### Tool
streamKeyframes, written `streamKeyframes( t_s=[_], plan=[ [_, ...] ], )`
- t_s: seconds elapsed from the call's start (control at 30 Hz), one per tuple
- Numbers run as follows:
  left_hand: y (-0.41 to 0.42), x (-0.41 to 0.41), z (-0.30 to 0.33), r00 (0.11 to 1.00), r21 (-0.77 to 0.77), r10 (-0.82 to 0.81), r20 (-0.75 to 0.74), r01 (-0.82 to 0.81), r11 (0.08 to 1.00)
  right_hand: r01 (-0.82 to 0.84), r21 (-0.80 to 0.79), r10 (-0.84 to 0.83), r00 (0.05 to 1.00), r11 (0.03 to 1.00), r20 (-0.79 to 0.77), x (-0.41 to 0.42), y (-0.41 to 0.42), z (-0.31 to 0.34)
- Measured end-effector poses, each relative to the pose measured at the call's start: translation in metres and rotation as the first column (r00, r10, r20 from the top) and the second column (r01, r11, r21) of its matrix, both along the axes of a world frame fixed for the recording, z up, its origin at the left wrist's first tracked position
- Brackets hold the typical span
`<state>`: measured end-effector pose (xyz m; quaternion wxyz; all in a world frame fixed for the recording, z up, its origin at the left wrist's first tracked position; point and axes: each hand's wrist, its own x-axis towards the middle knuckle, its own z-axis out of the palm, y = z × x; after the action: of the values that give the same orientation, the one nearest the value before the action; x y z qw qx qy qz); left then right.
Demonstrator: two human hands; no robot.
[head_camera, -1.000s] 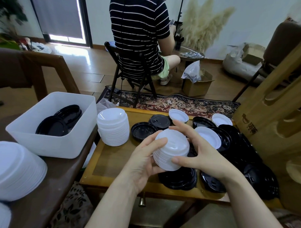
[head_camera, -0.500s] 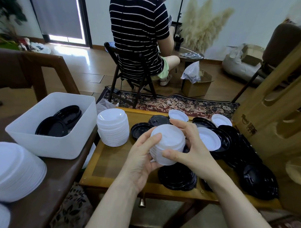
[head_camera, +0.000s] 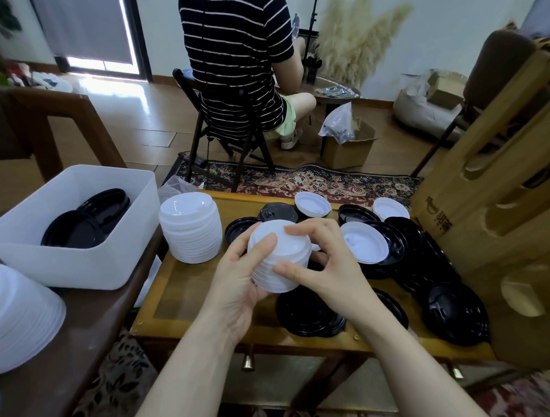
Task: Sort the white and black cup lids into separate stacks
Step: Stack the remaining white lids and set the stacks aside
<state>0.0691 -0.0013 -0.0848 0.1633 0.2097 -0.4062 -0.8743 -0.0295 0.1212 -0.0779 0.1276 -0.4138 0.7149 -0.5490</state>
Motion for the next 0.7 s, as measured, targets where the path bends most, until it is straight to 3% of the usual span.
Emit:
streamKeyframes(
  t_s=[0.17,0.27,0.33,0.47,0.7],
  plan=[
    [0.002,-0.003,0.002,1.0,0.002,0.011,0.024,-0.011,1.0,0.053,0.018,-0.051,0.994,0.998,-0.094,-0.009,0.01,0.006],
    [0.001,-0.003,0.001,0.998,-0.009,0.04,0.043,-0.04,0.999,0.281,0.052,-0.259,0.931,0.958,-0.259,-0.023,0.025,0.011],
    [-0.001,-0.004,0.001,0.998,0.012,0.052,0.046,-0.053,0.999,0.455,0.158,-0.364,0.84,0.876,-0.401,-0.034,0.035,0.008],
    [-0.002,-0.006,0.002,0.999,0.038,0.028,0.044,-0.03,0.999,0.547,0.425,-0.315,0.805,0.721,-0.503,-0.041,0.043,0.004],
    [-0.003,-0.006,-0.001,0.997,0.064,-0.013,0.077,0.008,0.998,0.587,0.49,-0.274,0.776,0.645,-0.568,-0.045,0.047,0.003]
  ],
)
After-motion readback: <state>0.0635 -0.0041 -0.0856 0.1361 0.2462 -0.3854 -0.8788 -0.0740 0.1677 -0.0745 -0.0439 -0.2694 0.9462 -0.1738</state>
